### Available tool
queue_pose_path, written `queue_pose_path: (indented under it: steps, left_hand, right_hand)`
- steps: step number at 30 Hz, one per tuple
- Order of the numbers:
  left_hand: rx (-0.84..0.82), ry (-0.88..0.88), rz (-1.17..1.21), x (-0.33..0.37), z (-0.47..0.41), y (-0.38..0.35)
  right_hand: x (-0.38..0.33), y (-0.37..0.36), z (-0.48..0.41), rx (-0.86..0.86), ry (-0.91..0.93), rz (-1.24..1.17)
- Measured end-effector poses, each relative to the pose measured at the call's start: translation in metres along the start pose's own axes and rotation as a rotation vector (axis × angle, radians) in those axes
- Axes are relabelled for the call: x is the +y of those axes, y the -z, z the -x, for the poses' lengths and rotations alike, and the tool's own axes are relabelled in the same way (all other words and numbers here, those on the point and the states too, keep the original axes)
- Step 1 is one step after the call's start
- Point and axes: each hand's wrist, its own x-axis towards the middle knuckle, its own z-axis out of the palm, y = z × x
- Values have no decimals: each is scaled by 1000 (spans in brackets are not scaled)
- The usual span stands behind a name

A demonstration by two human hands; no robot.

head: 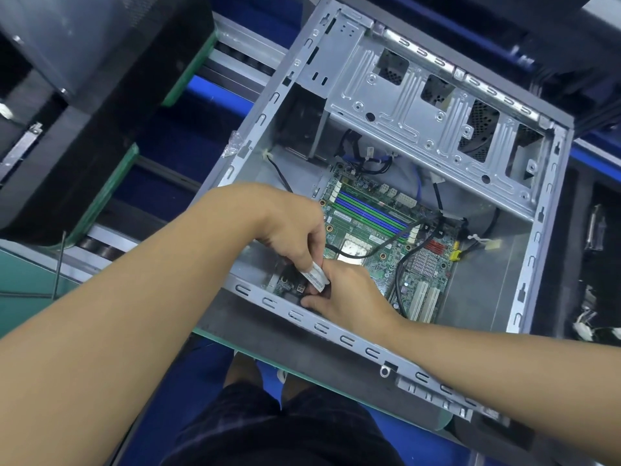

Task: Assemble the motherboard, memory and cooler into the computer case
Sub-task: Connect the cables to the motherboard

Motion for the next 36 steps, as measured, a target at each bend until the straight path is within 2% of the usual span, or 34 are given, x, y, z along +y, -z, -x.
queue_pose_path:
  steps: [8, 17, 26, 36]
  left_hand:
    - [5, -2, 16, -1, -3, -1]
    - [-3, -7, -3, 0, 0, 0]
    - [-9, 152, 29, 3, -2, 0]
    - [10, 174, 33, 4, -1, -2]
  right_hand:
    - [3, -4, 1, 31, -33, -7]
    - [3, -5, 1, 8, 22, -65]
    - [5, -11, -4, 10, 48, 21]
    - [5, -6, -5, -4, 144, 76]
